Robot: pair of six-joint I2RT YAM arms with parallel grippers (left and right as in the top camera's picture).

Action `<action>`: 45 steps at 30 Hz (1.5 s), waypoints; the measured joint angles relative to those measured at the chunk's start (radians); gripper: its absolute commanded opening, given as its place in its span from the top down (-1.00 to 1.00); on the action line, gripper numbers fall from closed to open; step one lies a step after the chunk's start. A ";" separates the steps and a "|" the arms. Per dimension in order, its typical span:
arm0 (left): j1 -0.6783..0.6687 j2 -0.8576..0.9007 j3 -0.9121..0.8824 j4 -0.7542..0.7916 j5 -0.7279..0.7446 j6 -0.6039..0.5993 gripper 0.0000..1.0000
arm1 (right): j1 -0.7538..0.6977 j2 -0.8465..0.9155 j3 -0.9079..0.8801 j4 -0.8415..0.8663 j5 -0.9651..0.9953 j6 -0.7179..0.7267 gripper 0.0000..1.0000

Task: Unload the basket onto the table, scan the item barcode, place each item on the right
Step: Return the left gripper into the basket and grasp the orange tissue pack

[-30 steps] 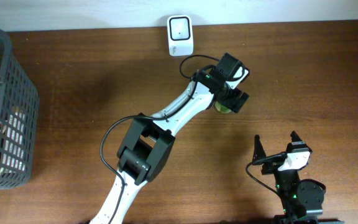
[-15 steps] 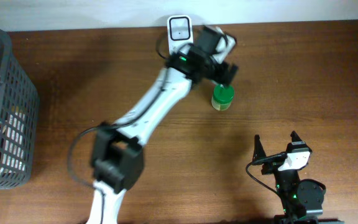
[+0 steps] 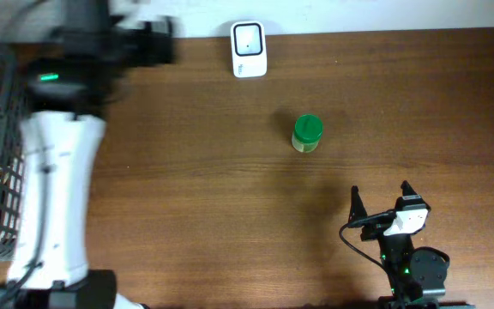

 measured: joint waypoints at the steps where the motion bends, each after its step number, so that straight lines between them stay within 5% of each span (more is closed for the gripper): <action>1: 0.064 -0.011 0.000 -0.018 -0.011 -0.017 -1.00 | 0.000 0.000 0.000 0.000 0.000 0.000 -0.96; 10: 0.612 -0.012 0.001 -0.182 -0.085 -0.203 -0.86 | 0.000 0.000 0.000 0.000 0.000 0.000 -0.97; 14: 0.741 0.045 0.001 -0.259 -0.104 -0.231 -0.82 | 0.000 0.000 0.000 0.000 0.000 0.000 -0.97; 25: 0.854 0.296 -0.009 -0.361 -0.339 -0.241 -0.44 | 0.000 0.000 0.000 0.000 0.000 0.000 -0.97; 29: 0.903 0.365 -0.009 -0.364 -0.374 -0.238 -0.46 | 0.000 0.000 0.000 0.000 0.000 0.000 -0.97; 34: 0.951 0.420 -0.009 -0.323 -0.386 -0.216 -0.45 | 0.000 0.000 0.000 0.000 0.000 0.000 -0.97; 39: 0.958 0.446 -0.009 -0.247 -0.383 -0.146 -0.21 | 0.000 0.000 0.000 0.000 0.000 0.000 -0.97; 45: 0.957 0.481 -0.009 -0.185 -0.314 -0.053 -0.25 | 0.000 0.000 0.000 0.000 0.000 0.000 -0.96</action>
